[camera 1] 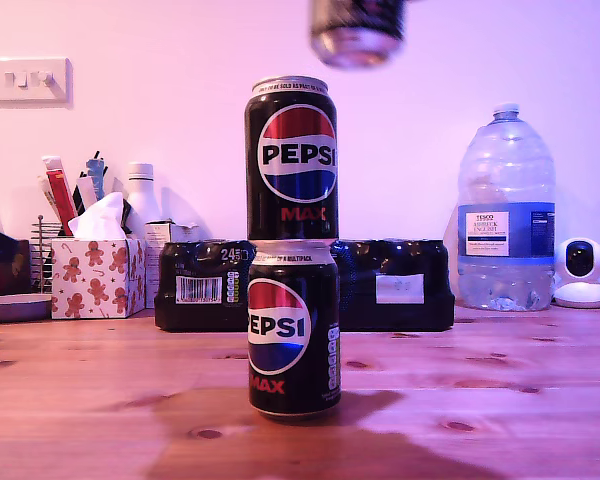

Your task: Stack up the Pepsi cans on top of each other

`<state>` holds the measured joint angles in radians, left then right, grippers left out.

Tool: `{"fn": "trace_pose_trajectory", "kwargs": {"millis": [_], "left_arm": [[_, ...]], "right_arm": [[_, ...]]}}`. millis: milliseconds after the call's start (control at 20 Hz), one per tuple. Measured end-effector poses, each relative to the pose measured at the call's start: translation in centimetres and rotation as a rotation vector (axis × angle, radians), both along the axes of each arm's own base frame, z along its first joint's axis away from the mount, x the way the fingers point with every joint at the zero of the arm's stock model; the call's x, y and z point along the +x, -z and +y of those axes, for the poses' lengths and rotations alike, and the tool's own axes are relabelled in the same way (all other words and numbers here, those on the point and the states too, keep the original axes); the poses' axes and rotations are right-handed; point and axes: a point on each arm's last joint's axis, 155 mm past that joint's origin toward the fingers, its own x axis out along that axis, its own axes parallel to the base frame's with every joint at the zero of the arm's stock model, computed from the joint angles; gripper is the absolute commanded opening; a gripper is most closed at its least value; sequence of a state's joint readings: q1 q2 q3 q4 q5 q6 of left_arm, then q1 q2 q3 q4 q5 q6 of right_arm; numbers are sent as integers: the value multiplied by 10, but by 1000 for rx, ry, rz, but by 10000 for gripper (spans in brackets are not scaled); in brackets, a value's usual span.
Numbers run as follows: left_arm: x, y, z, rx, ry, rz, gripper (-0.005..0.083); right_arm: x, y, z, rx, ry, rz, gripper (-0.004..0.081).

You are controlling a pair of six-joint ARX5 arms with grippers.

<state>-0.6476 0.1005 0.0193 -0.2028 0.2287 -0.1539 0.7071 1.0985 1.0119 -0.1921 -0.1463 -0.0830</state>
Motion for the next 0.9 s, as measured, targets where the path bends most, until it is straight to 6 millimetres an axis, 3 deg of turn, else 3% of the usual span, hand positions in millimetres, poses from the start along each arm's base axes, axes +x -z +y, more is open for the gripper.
{"fn": "trace_pose_trajectory", "kwargs": {"millis": [400,900], "left_arm": [[0,0,0,0,0,0,-19],[0,0,0,0,0,0,-19]], "right_arm": [[3,21,25,-38,-42,42,526],[9,23,31,-35,-42,39,526]]}}
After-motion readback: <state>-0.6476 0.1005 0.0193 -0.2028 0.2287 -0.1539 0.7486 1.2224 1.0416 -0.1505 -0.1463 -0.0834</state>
